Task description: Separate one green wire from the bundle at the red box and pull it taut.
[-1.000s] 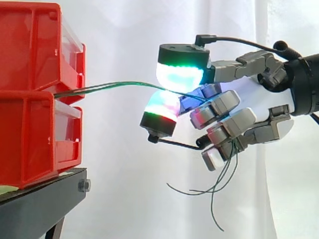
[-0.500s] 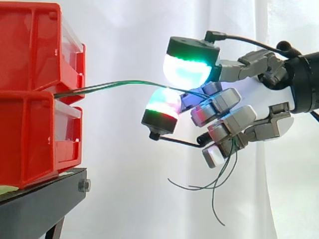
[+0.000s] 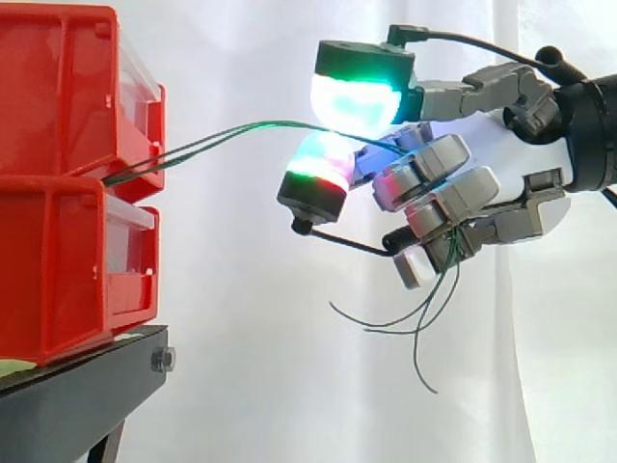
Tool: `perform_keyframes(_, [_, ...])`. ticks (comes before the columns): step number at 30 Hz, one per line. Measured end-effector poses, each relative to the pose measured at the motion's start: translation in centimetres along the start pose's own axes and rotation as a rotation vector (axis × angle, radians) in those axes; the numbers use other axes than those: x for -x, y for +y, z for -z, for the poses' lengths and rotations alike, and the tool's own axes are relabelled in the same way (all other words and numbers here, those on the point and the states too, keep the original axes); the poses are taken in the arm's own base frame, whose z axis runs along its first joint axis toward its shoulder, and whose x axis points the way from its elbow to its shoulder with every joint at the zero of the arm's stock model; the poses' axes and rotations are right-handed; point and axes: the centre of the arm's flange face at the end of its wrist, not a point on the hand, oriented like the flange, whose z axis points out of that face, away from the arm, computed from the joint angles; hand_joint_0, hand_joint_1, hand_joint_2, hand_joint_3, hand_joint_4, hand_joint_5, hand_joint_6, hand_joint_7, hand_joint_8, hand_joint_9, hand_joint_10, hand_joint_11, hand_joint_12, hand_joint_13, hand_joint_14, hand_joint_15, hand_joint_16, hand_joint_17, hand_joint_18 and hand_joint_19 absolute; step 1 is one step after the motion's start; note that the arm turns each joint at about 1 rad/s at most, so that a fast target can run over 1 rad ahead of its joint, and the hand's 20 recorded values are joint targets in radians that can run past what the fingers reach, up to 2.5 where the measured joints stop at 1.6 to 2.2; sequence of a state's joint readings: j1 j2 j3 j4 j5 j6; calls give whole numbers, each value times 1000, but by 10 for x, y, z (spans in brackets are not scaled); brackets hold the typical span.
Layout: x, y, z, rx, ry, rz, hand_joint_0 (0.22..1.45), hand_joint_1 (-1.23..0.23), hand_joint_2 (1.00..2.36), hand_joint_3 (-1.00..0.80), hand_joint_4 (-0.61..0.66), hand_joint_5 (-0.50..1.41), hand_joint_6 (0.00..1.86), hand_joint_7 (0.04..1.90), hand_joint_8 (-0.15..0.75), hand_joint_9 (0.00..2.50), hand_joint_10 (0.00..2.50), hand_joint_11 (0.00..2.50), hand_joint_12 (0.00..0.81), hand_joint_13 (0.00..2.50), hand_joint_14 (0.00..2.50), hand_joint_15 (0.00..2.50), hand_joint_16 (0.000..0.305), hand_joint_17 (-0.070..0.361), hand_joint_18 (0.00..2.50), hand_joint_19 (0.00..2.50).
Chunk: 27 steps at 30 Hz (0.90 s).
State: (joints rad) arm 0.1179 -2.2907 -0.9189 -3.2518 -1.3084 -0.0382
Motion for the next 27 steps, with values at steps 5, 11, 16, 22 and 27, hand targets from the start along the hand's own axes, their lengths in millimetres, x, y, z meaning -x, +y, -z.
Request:
perform_keyframes(5, [0,0,0,1,-1,0,712,-847,1012,-355,168,-228,905,928,299,1043,819,1581,336,1461,7,1666,57,128,987,589])
perform_keyframes(11, [1,0,0,1,-3,0,748,-873,1002,-471,182,-227,901,927,302,1065,816,1580,339,1471,8,1663,56,126,997,582])
perform_keyframes(16, [2,0,0,0,-4,0,740,-867,1000,-500,178,-222,902,947,304,1098,800,1581,341,1487,10,1670,55,124,1012,587])
perform_keyframes(22, [2,-1,0,-2,-4,1,638,-852,1000,-500,181,-219,914,972,306,1117,776,1621,345,1492,9,1664,55,124,1015,604])
perform_keyframes(27, [0,0,0,0,-5,1,630,-856,1000,-500,173,-206,913,961,300,1190,693,1647,340,1511,8,1684,55,123,1034,620])
